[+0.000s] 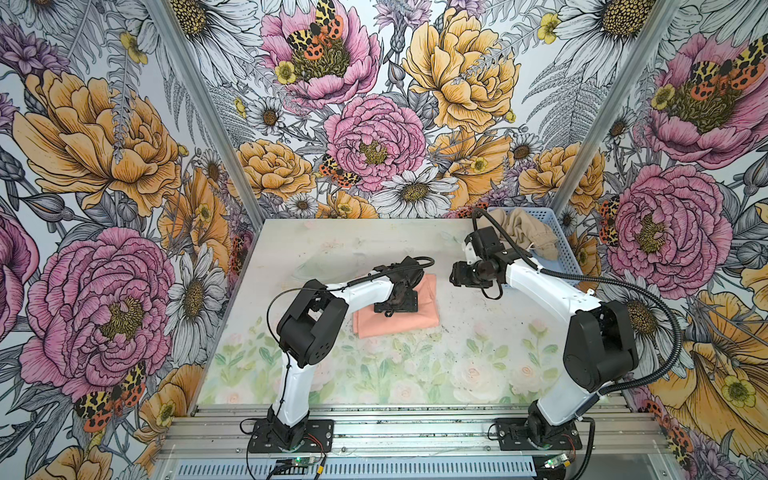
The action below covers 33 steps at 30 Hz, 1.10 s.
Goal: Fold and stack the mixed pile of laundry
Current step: 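Slide the pink shirt aside with the left gripper while the right reaches the basket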
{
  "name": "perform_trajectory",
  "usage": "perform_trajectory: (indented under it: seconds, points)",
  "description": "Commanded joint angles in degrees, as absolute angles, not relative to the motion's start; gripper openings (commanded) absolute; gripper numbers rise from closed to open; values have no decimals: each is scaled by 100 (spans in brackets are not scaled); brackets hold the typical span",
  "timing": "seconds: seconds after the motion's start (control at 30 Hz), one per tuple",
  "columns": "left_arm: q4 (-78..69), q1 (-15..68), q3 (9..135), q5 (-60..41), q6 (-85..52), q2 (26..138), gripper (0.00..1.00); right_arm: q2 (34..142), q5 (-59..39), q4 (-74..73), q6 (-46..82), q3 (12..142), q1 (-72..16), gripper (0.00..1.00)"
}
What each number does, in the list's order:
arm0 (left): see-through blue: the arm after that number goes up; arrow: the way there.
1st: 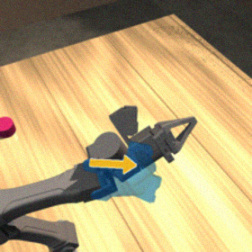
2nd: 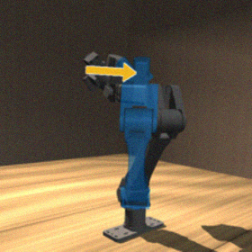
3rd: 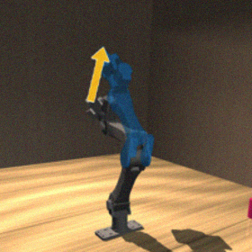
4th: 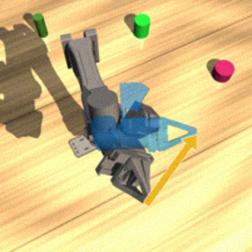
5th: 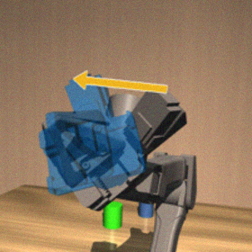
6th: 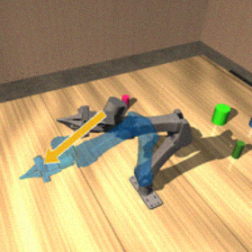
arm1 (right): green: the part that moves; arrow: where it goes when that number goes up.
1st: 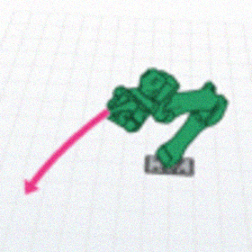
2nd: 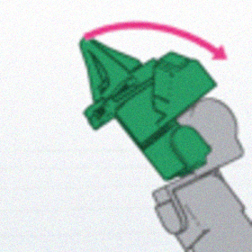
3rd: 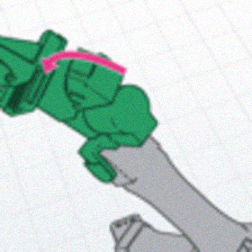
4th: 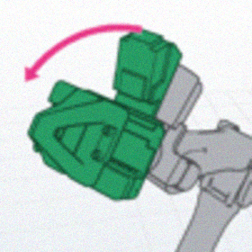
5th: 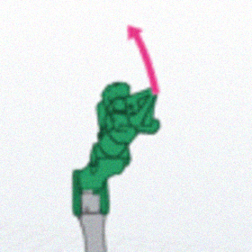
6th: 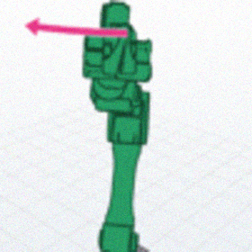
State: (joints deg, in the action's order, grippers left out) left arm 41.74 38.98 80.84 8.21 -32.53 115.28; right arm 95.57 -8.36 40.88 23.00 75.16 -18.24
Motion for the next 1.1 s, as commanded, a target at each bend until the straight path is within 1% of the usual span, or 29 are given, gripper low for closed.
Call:
perform_trajectory:
  seconds: [0.0,0.13,0.27,0.37,0.47,0.57,0.7,0.87,0.93,1.07]
  points:
    - [4816,3206,7582,1124,-2523,11500,90,9231,-904,4009,2308,7473,-1837,61]
    - [4911,2422,7591,1157,-1517,11270,90,9069,-995,4009,2351,7412,-1843,61]
    - [5027,1635,7723,1051,-841,11156,91,8968,-1079,4015,2402,7347,-1860,62]
    - [5179,1281,7794,1109,-166,11177,91,8909,-1137,4008,2426,7306,-1878,62]
    - [5318,812,7795,1514,142,11254,94,8895,-1223,4018,2436,7321,-1874,62]
    - [5293,222,7666,1496,351,11232,93,8917,-1380,4025,2436,7355,-1876,62]
    - [5293,-163,7588,1940,1003,11209,94,9017,-1553,4085,2400,7423,-1878,62]
    - [5282,-763,7539,1935,1403,11162,94,9274,-1625,4192,2262,7598,-1876,62]
    - [5275,-861,7589,1785,1398,11155,93,9379,-1651,4202,2246,7679,-1876,63]
    - [5312,-741,7655,1679,1378,11263,93,9556,-1640,4193,2241,7826,-1879,62]
